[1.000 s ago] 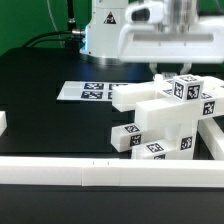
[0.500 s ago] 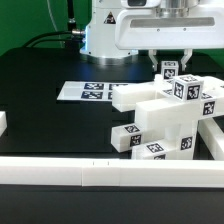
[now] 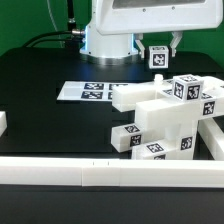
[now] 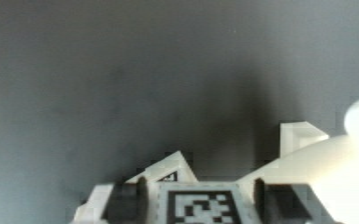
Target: Assemble chair
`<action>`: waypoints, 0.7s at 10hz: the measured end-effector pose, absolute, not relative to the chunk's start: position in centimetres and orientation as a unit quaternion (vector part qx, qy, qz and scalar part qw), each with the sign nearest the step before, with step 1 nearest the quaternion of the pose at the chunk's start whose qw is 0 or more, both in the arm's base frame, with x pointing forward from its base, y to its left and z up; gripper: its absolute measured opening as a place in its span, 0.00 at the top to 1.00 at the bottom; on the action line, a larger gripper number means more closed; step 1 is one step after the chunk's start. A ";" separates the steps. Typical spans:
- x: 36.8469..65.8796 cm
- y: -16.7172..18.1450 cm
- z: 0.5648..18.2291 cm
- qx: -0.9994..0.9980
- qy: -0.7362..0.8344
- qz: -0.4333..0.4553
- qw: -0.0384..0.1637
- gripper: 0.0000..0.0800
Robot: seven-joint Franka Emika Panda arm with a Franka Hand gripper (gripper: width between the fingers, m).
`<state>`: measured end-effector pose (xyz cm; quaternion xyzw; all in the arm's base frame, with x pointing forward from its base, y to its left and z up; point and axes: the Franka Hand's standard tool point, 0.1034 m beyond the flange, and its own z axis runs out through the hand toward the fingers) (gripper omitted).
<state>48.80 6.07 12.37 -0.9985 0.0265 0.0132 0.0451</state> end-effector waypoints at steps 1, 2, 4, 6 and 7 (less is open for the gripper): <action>48.8 6.0 12.4 -0.999 0.027 0.013 0.045 0.65; 49.0 6.0 12.4 -0.999 0.021 0.013 0.044 0.65; 51.4 5.9 13.4 -0.999 0.007 -0.002 0.041 0.65; 53.2 6.2 13.8 -0.999 -0.007 -0.012 0.038 0.65; 53.0 6.1 13.6 -0.999 -0.006 -0.010 0.038 0.65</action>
Offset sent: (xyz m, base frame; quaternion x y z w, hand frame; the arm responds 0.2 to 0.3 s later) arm 0.0450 -0.0024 0.0184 -0.0095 0.0186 -0.0585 0.9981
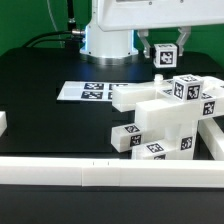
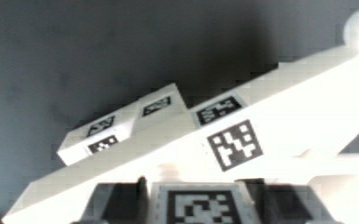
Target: Assemble chair
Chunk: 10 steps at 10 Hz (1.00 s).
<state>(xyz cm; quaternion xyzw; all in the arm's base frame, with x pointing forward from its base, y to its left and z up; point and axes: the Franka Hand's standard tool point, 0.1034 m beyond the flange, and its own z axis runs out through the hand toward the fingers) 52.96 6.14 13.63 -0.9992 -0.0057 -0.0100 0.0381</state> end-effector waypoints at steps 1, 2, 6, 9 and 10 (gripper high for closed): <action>52.9 6.1 13.6 -0.999 -0.005 -0.010 0.038 0.65; 52.9 6.0 13.5 -0.999 -0.015 -0.009 0.037 0.65; 52.9 5.1 12.8 -0.998 -0.044 -0.005 0.033 0.65; 52.9 5.3 12.7 -0.999 -0.043 -0.004 0.033 0.65; 52.7 5.7 12.4 -0.998 -0.048 -0.002 0.032 0.65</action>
Offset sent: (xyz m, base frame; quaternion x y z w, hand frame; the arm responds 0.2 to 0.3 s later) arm 0.0214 -0.0110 -0.0004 0.0024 -0.0215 -0.0997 0.9948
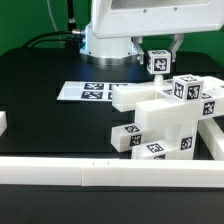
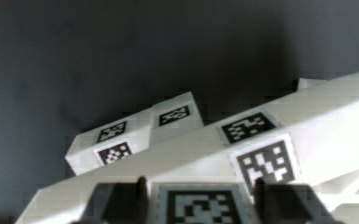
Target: Assemble chair
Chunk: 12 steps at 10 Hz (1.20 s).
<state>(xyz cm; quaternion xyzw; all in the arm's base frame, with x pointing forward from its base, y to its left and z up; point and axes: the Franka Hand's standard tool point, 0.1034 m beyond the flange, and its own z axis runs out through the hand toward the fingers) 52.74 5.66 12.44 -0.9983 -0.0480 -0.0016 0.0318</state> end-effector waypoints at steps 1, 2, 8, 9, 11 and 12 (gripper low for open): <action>52.7 5.7 12.4 -0.998 -0.049 -0.001 0.032 0.65; 52.8 5.6 12.3 -0.998 -0.053 -0.001 0.031 0.65; 53.3 4.9 11.5 -0.997 -0.070 -0.005 0.024 0.65; 53.3 4.9 11.5 -0.997 -0.067 -0.009 0.024 0.65; 53.2 4.9 11.4 -0.998 -0.063 -0.011 0.023 0.65; 53.3 4.9 11.4 -0.998 -0.063 -0.011 0.023 0.65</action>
Offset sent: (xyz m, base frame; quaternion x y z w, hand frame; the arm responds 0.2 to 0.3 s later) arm 0.0071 0.0054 -0.0114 0.0138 -0.0134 -0.0270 0.9995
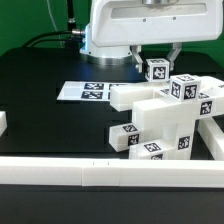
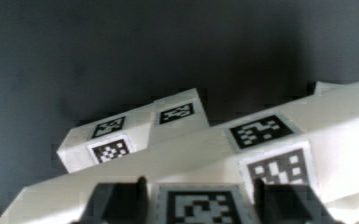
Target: Assemble chair
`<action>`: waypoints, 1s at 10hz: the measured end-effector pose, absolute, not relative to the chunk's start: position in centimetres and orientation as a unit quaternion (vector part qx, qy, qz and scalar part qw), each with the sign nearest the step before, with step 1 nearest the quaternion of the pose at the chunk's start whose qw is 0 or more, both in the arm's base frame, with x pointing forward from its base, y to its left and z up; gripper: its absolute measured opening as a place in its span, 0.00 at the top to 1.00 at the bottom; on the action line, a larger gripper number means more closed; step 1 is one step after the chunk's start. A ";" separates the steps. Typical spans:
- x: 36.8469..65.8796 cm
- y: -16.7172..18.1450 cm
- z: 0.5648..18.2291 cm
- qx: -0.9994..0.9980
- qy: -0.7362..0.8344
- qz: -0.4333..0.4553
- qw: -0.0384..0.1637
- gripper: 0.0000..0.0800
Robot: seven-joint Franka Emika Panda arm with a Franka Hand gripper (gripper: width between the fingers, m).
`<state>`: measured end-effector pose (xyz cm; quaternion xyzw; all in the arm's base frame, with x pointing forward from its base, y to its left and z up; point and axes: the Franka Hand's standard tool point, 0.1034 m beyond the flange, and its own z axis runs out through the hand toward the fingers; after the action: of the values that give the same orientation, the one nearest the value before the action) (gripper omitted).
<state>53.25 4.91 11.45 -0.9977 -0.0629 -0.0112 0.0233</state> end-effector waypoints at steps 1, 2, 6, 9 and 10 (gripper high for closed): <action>53.3 4.9 11.4 -0.998 -0.063 -0.011 0.023 0.65; 53.3 4.9 11.4 -0.998 -0.063 -0.011 0.023 0.65; 53.3 4.9 11.4 -0.998 -0.059 -0.011 0.023 0.65; 53.3 4.9 11.5 -0.999 -0.031 -0.011 0.024 0.65; 53.2 5.0 11.4 -0.999 0.020 -0.009 0.026 0.65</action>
Offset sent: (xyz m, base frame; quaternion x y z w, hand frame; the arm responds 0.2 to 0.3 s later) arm 0.0000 0.0000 0.0000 0.0000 0.0000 0.0000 1.0000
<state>53.24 4.97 11.44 -0.9994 0.0197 -0.0093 0.0258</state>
